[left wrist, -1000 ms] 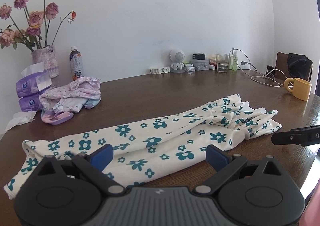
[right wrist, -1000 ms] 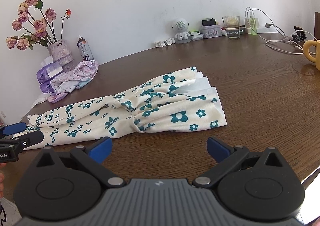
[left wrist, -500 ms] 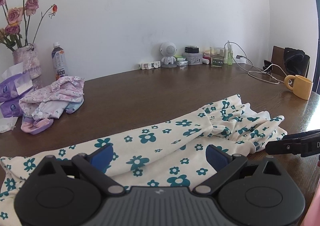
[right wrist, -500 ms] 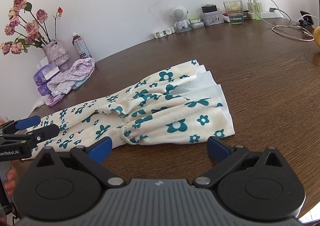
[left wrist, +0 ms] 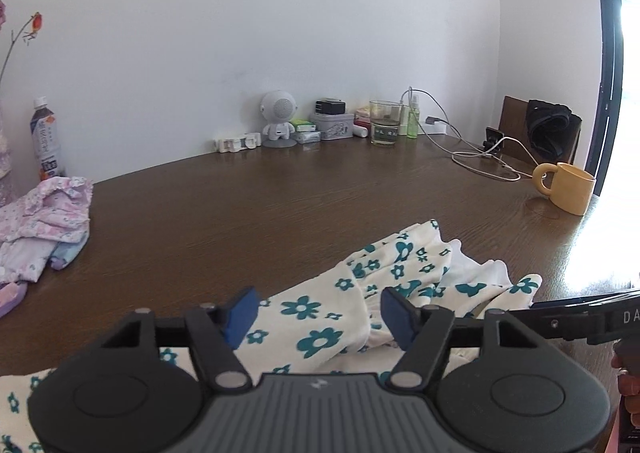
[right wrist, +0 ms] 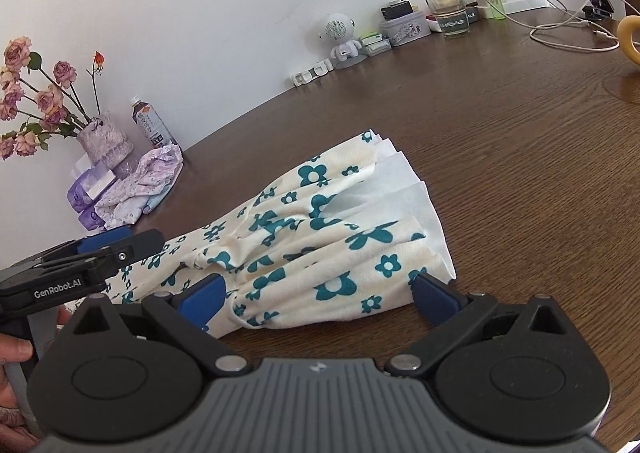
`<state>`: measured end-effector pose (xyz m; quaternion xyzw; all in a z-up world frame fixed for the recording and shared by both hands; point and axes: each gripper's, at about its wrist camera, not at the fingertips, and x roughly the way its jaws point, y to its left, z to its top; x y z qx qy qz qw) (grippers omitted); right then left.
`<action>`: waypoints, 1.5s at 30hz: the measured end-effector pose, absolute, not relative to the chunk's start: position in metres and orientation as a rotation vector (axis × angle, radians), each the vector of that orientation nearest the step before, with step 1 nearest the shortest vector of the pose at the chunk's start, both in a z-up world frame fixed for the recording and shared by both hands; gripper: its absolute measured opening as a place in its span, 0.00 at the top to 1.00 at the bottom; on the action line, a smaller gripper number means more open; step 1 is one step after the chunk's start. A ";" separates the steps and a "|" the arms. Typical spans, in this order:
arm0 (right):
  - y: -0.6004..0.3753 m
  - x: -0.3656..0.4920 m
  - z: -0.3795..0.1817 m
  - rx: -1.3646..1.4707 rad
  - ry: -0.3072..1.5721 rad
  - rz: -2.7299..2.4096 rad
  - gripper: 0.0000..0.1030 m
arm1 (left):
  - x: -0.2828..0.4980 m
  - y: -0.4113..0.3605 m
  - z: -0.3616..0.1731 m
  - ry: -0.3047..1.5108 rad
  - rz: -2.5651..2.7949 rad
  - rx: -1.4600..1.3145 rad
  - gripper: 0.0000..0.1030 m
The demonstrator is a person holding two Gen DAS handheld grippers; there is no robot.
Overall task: Fold clothes
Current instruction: 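Lower the right gripper onto the dress end and pinch it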
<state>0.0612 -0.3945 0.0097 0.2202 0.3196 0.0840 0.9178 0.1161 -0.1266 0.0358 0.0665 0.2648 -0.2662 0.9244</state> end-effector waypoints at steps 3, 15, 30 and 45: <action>-0.400 0.070 0.010 0.482 0.651 0.163 0.09 | 0.126 -0.137 0.028 0.573 -0.575 0.133 0.56; -0.407 0.105 0.012 0.537 0.647 0.097 0.27 | 0.128 -0.141 0.000 0.633 -0.648 0.131 0.57; -0.394 0.125 0.009 0.454 0.654 0.059 0.23 | 0.127 -0.137 -0.001 0.628 -0.675 0.106 0.52; -0.389 0.129 0.003 0.460 0.626 0.082 0.58 | 0.126 -0.137 -0.003 0.627 -0.696 0.101 0.45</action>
